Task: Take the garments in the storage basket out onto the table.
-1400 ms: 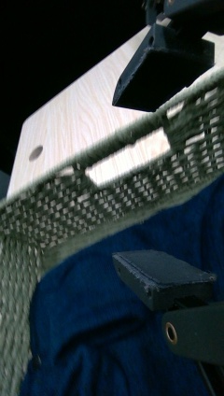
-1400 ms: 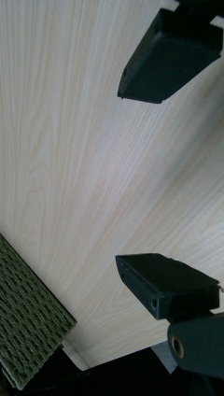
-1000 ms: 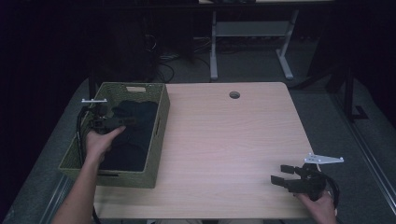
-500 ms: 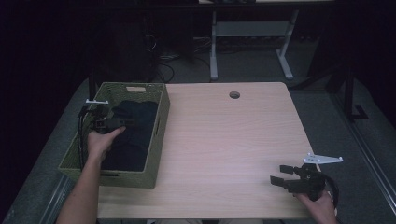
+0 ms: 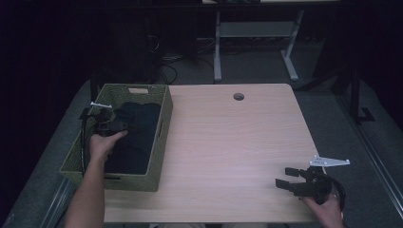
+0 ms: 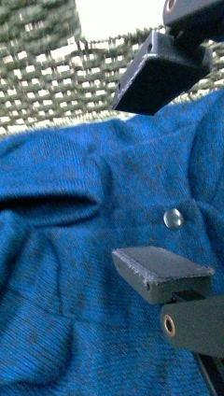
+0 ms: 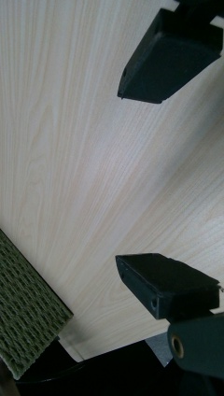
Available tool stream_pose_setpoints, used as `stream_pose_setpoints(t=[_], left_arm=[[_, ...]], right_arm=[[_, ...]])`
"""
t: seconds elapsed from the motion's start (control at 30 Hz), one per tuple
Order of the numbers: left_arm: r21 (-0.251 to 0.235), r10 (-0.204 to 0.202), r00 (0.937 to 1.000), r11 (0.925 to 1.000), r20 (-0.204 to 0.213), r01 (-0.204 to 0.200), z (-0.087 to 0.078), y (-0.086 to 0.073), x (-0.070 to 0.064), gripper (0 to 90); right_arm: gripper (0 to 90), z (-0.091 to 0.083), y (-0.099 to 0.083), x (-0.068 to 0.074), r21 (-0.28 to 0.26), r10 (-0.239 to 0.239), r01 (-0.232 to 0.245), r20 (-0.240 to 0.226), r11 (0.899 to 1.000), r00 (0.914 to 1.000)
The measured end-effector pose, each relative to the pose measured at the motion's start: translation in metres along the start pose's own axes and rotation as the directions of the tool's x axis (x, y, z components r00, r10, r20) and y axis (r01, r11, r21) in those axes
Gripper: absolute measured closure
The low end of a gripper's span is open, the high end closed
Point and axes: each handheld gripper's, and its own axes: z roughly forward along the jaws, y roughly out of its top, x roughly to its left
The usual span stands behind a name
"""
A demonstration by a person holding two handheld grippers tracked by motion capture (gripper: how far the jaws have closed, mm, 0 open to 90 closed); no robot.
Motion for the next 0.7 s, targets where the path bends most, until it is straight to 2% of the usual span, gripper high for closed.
stream_pose_setpoints(t=[0.23,0.4,0.47,0.5,0.53,0.63,0.7], left_arm=[[0.092,-0.025,0.9992,0.9954,-0.031,0.028,0.011,-0.003,0.005,23.8],[0.117,-0.028,0.9982,0.9925,-0.052,0.034,0.015,-0.004,0.006,24.8],[0.127,0.001,0.9973,0.9919,-0.074,0.008,0.016,-0.005,0.004,29.0],[0.137,0.042,0.9948,0.9902,-0.093,-0.029,0.017,-0.005,0.003,30.9],[0.142,0.058,0.9932,0.9890,-0.101,-0.043,0.017,-0.005,0.002,35.8],[0.157,0.116,0.9838,0.9831,-0.137,-0.094,0.019,-0.006,-0.002,38.1],[0.173,0.164,0.9729,0.9756,-0.163,-0.135,0.020,-0.007,-0.006,41.5]], right_arm=[[15.7,0.000,0.000,0.000,0.000,-0.001,0.001,-0.003,1.000,1.0000],[15.7,0.000,0.000,0.000,0.004,-0.002,0.002,-0.006,1.000,1.0000],[15.7,0.000,0.000,0.001,0.004,-0.003,0.003,-0.006,1.000,1.0000],[15.8,0.000,0.000,0.001,0.004,-0.004,0.004,-0.006,1.000,1.0000],[15.8,0.000,0.000,0.001,0.004,-0.005,0.005,-0.005,1.000,1.0000],[15.9,0.000,0.000,0.001,0.006,-0.007,0.007,-0.006,1.000,1.0000],[15.9,0.001,0.000,0.002,0.009,-0.009,0.009,-0.007,1.000,0.9999]])
